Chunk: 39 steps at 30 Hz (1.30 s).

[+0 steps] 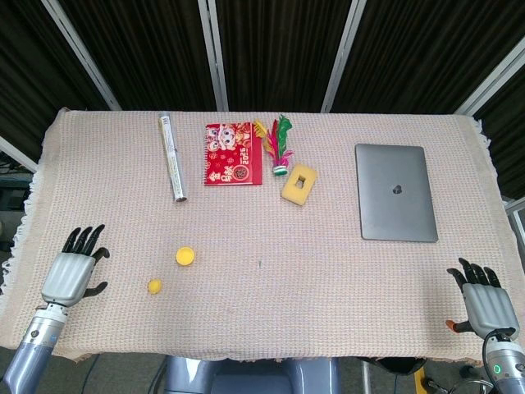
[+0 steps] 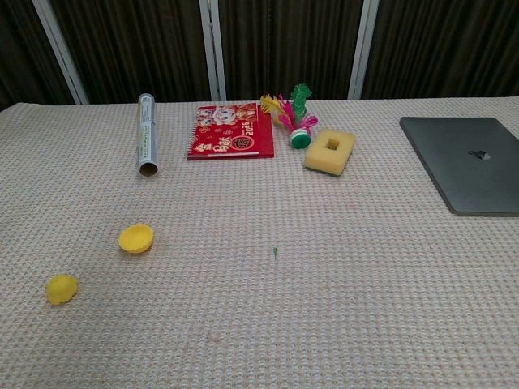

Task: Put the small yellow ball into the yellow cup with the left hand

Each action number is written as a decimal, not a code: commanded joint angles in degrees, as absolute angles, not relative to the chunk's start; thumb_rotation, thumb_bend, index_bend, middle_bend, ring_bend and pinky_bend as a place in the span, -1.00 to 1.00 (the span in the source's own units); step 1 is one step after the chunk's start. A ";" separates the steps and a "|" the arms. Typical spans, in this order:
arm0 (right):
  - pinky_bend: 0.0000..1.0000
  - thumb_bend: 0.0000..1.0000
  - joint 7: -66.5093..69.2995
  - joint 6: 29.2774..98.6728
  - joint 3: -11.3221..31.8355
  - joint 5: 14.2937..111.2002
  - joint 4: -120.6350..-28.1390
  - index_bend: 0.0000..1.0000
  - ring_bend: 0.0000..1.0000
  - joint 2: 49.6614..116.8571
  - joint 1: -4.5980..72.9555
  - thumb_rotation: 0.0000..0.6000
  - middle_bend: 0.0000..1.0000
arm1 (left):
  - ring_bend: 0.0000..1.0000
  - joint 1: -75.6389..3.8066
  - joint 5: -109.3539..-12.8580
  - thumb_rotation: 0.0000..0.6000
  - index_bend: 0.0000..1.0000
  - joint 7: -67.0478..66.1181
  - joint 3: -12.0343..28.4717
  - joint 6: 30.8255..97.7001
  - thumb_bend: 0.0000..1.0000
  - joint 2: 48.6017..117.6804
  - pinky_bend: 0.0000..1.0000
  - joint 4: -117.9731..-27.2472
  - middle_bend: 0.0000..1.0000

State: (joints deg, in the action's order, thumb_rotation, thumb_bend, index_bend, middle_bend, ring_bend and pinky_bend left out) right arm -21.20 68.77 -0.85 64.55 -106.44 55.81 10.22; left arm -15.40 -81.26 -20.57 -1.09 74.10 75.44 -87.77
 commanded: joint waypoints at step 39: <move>-1.00 -1.00 -20.77 69.12 -1.07 65.22 -106.30 -0.62 -1.00 55.66 10.00 1.00 -1.00 | -1.00 -17.97 -82.87 1.00 -0.22 -24.68 -2.47 67.65 -0.69 77.96 -1.00 -89.84 -1.00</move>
